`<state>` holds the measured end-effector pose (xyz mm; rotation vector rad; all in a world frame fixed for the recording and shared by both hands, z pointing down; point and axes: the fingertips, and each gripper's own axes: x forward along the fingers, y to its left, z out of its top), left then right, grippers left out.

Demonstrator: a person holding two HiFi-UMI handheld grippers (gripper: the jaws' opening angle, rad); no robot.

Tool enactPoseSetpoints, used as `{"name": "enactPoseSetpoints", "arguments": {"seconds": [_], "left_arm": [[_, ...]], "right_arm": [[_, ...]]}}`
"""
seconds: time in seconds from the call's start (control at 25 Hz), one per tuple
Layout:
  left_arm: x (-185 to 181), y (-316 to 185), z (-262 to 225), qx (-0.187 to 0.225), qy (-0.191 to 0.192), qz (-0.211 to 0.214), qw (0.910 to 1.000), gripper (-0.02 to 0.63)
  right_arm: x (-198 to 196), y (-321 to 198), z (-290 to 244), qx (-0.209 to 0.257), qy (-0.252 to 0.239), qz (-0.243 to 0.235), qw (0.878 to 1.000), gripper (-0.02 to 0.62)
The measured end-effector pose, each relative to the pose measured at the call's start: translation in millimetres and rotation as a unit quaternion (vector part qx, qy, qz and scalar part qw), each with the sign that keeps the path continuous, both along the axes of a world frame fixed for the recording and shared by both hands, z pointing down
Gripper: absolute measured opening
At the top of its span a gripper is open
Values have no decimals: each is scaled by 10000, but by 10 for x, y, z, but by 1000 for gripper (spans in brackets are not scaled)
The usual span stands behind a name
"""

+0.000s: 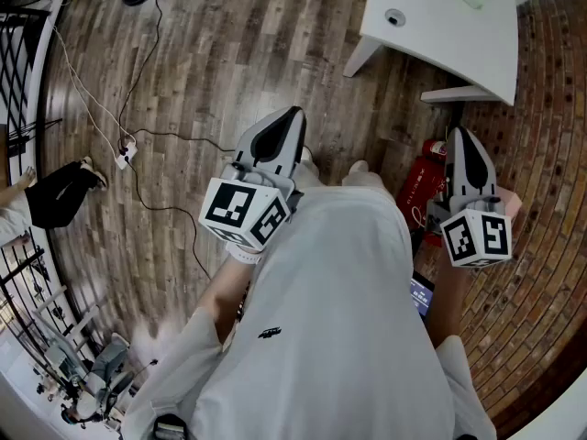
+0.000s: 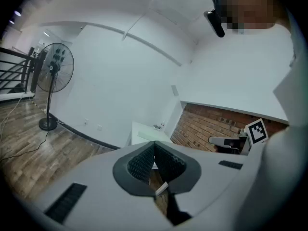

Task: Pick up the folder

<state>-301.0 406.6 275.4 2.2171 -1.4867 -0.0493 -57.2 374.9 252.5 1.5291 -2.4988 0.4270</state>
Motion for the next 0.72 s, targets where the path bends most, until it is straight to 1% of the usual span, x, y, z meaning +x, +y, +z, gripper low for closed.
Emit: {"name": "enactPoseSetpoints", "arguments": {"seconds": [0.12,0.24,0.36,0.48,0.6,0.64,0.72], "left_arm": [[280,30,-144,158,-106,64,9998,20],[698,56,-253,274,-266,219,9990,20],[1224,62,-292,294,-370,398,9981,20],[1691,100,-304,261,-329,494,9979,20],[2003,159,-271,189,-339,527,9979,20],[2099,188,-255,173,-398,578,9974,20],[2303,232,-227,166,-524,735,9958,20]], "right_arm": [[220,56,-124,225,142,-94,9996,5],[528,143,-226,357,264,-105,9990,5],[918,235,-203,371,113,-85,9992,5],[1296,324,-166,364,65,-68,9993,5],[1562,342,-126,304,-260,23,9992,6],[1622,348,-96,290,-367,33,9989,20],[1711,370,-50,349,-408,-43,9986,28]]}}
